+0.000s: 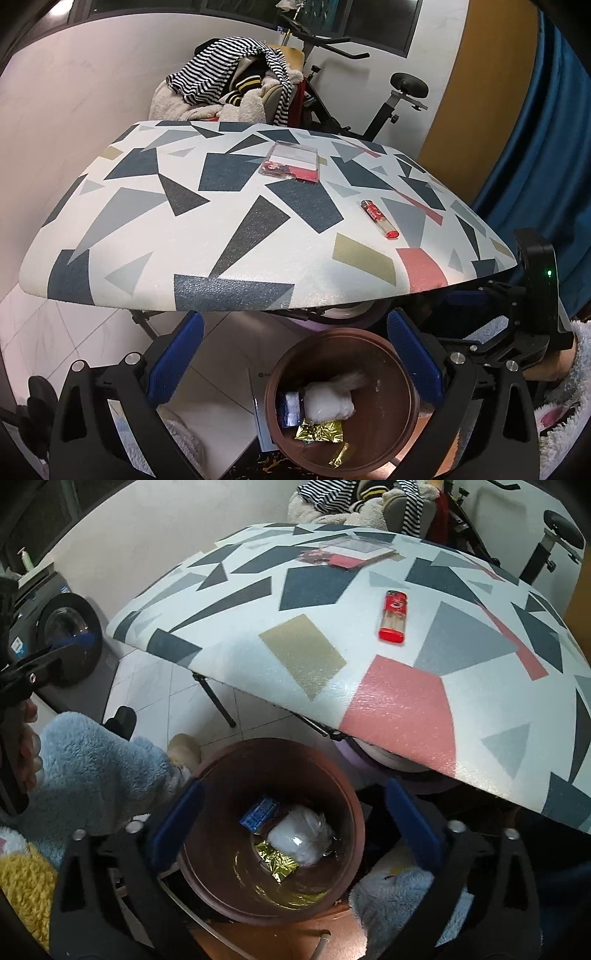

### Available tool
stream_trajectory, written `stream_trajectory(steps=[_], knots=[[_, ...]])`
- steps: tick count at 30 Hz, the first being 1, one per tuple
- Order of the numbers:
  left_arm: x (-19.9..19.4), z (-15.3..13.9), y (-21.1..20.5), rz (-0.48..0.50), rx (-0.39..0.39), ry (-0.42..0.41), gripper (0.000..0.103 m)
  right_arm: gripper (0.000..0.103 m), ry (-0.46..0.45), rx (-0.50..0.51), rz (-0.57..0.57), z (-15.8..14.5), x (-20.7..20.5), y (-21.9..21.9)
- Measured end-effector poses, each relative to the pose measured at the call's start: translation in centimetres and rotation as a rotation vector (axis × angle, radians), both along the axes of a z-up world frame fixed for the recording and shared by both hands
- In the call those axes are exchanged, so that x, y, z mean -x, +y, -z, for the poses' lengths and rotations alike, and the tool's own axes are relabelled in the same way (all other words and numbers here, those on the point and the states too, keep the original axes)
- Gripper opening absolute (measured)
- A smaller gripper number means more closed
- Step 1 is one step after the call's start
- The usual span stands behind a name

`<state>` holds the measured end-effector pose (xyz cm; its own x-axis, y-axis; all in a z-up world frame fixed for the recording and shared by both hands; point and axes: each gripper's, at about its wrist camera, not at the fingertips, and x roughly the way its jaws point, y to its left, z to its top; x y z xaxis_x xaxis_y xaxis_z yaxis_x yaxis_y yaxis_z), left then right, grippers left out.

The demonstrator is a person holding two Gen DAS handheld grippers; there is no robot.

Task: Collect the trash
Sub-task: 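Reach the right gripper to the red lighter and grasp it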

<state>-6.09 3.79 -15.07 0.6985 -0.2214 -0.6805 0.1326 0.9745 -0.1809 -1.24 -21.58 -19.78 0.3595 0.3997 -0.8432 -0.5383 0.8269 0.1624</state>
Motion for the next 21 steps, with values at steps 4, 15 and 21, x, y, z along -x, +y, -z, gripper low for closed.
stream_trajectory(steps=[4,15,21], knots=[[-0.1,0.1,0.0,0.006,-0.004,0.005,0.097,0.097,-0.01,0.002,0.008,-0.4,-0.5,-0.3],[-1.1,-0.4,0.1,0.004,-0.068,-0.053,0.097,0.097,-0.081,0.041,0.012,-2.1,-3.1,-0.1],[-2.3,-1.3,0.4,-0.017,-0.101,-0.095,0.097,0.097,-0.109,0.047,-0.007,-2.9,-5.3,0.2]])
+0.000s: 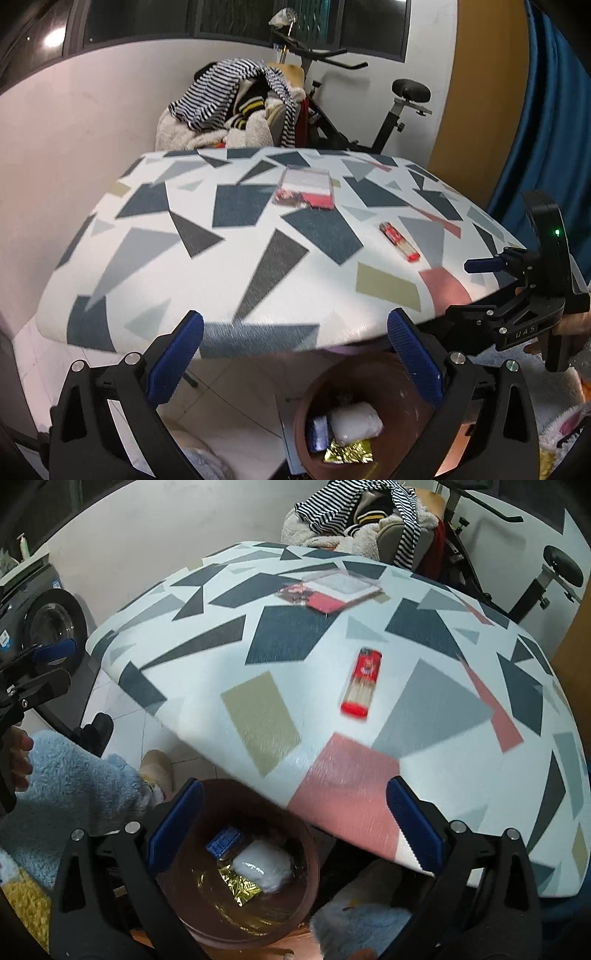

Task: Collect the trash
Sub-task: 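Reach the right gripper to the red lighter and grasp it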

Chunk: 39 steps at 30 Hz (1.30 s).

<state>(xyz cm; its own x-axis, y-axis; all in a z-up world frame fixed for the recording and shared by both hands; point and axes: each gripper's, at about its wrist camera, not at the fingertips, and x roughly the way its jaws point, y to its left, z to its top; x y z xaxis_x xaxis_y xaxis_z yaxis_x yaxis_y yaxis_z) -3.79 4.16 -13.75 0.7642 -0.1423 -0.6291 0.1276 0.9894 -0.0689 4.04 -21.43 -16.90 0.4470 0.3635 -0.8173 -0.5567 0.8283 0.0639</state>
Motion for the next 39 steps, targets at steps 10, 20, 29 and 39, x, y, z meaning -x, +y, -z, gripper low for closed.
stream_trajectory(steps=[10,20,29,39], knots=[[-1.5,-0.9,0.1,0.021,-0.036,-0.025,0.097,0.097,-0.039,0.061,-0.03,-0.8,-2.5,0.7],[-4.1,-0.8,1.1,0.032,0.022,0.014,0.097,0.097,-0.035,0.074,-0.009,-0.3,-4.1,0.8],[-6.9,0.0,1.5,0.0,0.022,0.081,0.097,0.097,-0.015,-0.009,0.067,0.7,-7.3,-0.4],[-9.1,1.2,2.3,-0.021,0.067,0.097,0.097,0.079,0.044,-0.05,0.141,2.2,-11.4,-0.2]])
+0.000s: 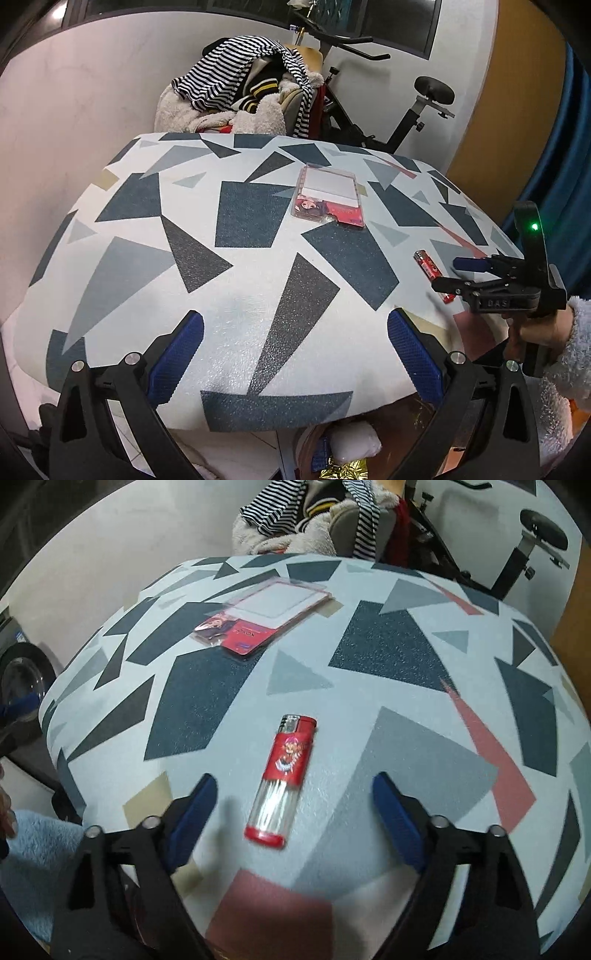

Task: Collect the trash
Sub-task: 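Reach the right gripper to the red lighter and grasp it, then grasp the clear card sleeve with the left gripper while the right lifts the lighter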

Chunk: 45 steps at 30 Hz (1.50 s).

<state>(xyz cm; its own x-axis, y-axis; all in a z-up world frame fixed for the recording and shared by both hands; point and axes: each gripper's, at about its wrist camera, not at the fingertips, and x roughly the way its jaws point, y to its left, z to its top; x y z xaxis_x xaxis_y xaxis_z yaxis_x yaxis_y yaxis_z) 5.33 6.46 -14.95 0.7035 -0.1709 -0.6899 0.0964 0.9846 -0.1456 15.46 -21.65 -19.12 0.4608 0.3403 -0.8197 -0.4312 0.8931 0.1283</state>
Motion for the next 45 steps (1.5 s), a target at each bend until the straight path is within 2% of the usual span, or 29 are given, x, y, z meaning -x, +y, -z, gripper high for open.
stream_trajectory(steps=[1,7,9,10,17,25,29,32,35,38,43,45], knots=[[-0.1,0.1,0.0,0.002,0.001,0.002,0.097,0.072,0.004,0.003,-0.001,0.2,-0.2,0.3],[-1.0,0.9,-0.5,0.025,0.011,0.025,0.097,0.048,-0.058,0.083,-0.053,0.5,-0.1,1.7],[-1.4,1.0,-0.7,0.031,0.005,0.034,0.097,0.029,-0.05,0.068,-0.08,0.4,-0.3,1.7],[-1.7,1.0,-0.9,0.035,0.004,0.038,0.097,0.028,-0.044,0.064,-0.082,0.4,-0.4,1.7],[-6.0,0.4,-2.4,0.107,0.02,0.038,0.097,0.027,-0.069,-0.013,-0.069,-0.9,-0.6,0.7],[-17.3,0.3,-7.3,0.186,-0.144,0.018,0.097,0.027,-0.097,-0.081,-0.008,-2.2,-2.1,-1.7],[-23.1,1.2,-9.3,0.212,-0.166,0.075,0.097,0.027,-0.099,-0.104,0.02,-2.3,-2.9,-3.1],[-26.1,2.1,-10.6,0.216,-0.215,0.112,0.097,0.027,-0.096,-0.118,0.042,-2.2,-3.4,-4.0],[-28.2,3.4,-11.2,0.205,-0.244,0.167,0.097,0.027,-0.087,-0.131,0.057,-1.9,-4.0,-4.8],[-29.4,4.2,-11.3,0.194,-0.254,0.18,0.097,0.027,-0.08,-0.138,0.063,-1.6,-4.4,-5.4],[-30.5,5.6,-10.9,0.18,-0.185,0.246,0.097,0.027,-0.075,-0.14,0.068,-1.3,-4.6,-5.9],[-30.1,5.5,-10.8,0.176,-0.173,0.246,0.096,0.027,-0.073,-0.143,0.074,-1.2,-4.6,-6.1]])
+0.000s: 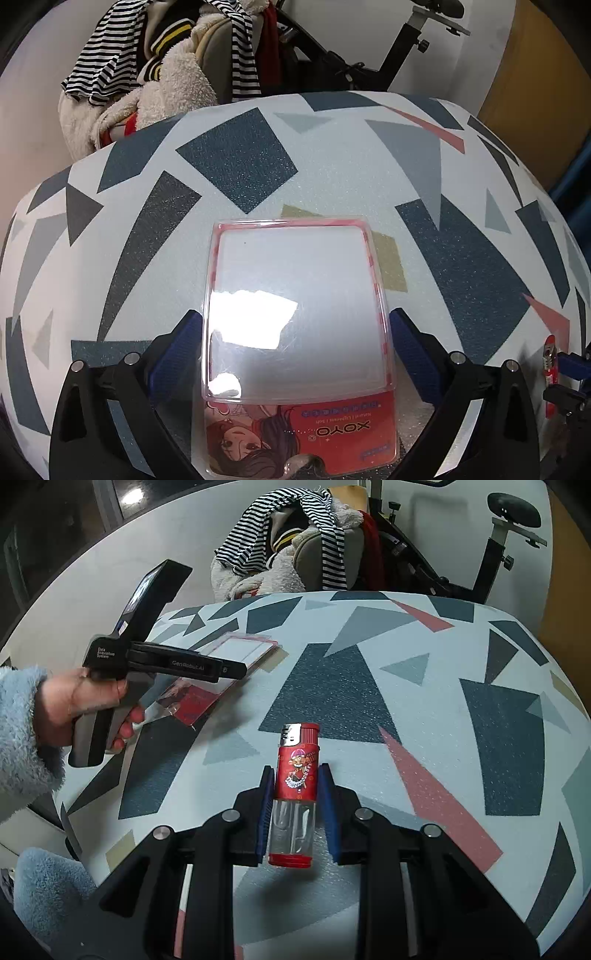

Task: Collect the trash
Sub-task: 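Grasp the clear card sleeve with the left gripper while the right lifts the lighter, then carry the card sleeve and lighter over the brown bin and open both grippers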

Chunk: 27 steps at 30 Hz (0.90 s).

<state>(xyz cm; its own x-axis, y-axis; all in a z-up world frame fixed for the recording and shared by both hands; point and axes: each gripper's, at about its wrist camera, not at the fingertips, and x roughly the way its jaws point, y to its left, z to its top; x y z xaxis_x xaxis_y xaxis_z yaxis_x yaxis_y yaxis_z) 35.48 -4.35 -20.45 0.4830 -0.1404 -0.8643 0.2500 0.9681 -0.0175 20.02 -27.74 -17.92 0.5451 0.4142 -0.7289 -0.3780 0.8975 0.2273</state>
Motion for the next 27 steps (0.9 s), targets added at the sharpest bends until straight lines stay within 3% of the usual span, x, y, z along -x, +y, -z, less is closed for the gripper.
stream_trajectory(steps=[8,20,27], knots=[[4.1,-2.4,0.0,0.023,0.043,-0.046,0.096,0.027,-0.003,-0.017,0.001,-0.6,0.7,0.0],[19.1,-5.3,1.0,0.053,0.047,-0.156,0.096,0.027,-0.009,-0.039,-0.029,-3.1,5.4,0.8],[27.3,-6.0,1.5,0.029,0.104,-0.19,0.096,0.027,-0.018,-0.04,-0.04,-4.1,9.3,1.4]])
